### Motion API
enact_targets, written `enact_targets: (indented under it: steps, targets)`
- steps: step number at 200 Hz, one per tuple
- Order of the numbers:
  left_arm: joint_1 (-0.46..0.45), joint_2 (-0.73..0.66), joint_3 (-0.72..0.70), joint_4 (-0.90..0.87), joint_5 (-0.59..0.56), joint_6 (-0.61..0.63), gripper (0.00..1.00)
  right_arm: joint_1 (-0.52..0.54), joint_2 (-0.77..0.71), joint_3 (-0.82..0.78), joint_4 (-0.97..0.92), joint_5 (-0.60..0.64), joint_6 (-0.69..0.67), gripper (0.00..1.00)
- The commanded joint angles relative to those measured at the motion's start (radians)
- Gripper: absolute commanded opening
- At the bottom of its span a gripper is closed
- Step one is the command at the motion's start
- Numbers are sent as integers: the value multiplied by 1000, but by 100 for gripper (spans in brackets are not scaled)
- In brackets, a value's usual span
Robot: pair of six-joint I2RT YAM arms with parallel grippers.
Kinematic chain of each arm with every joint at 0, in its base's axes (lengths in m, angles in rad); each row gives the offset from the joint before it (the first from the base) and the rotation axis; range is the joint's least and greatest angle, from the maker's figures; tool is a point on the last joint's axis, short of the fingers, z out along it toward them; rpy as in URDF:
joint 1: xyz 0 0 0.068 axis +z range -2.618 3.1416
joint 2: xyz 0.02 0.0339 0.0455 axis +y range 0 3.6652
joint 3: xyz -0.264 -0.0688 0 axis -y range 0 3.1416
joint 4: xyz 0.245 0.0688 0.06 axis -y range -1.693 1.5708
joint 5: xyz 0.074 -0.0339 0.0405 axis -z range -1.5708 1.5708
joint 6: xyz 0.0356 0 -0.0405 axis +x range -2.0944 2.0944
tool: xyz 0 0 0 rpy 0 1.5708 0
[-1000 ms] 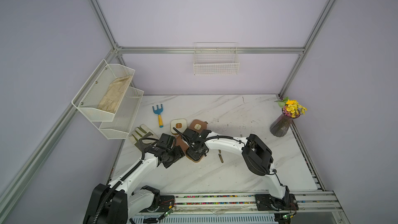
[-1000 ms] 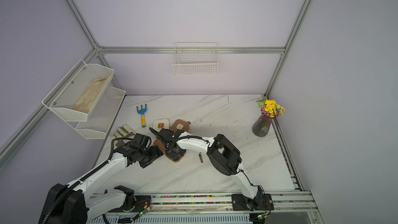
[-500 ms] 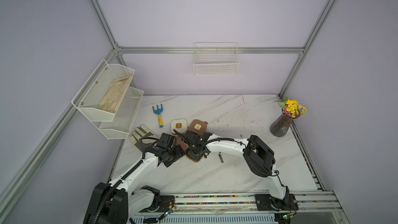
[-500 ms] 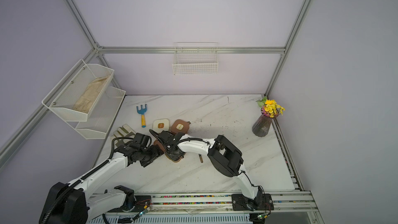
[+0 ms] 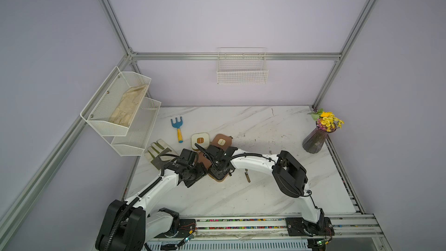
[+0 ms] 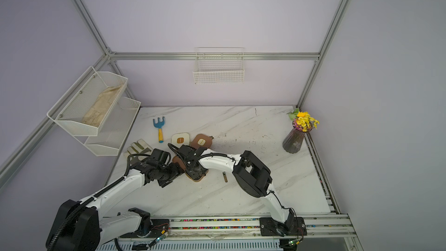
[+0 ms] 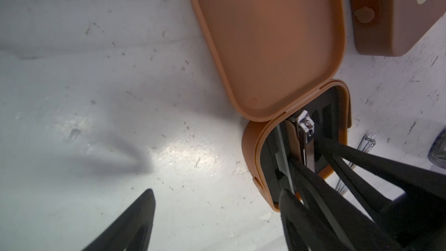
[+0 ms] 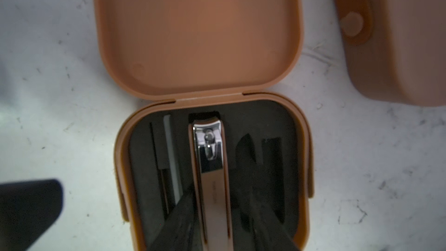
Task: Organize nail clipper sets
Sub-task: Place the nail clipper in the storage box.
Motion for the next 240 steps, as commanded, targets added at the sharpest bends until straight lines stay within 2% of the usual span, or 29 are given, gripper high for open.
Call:
enact_targets:
  steps: [1, 57, 92, 155, 240]
  targets:
    - [4, -3, -9, 18, 16, -12, 80, -2, 5, 30, -46, -4, 12, 44]
    - [0, 12, 6, 19, 32, -9, 80, -2, -88, 8, -55, -38, 29, 44]
    - [-26, 55, 24, 24, 29, -9, 79, -8, -142, -46, -82, -58, 12, 29]
    - [-42, 69, 27, 35, 7, -21, 78, -31, -131, -107, -81, -103, -28, 28]
    - [-48, 106, 15, 58, 5, -22, 78, -52, -86, -108, -71, -140, -57, 25]
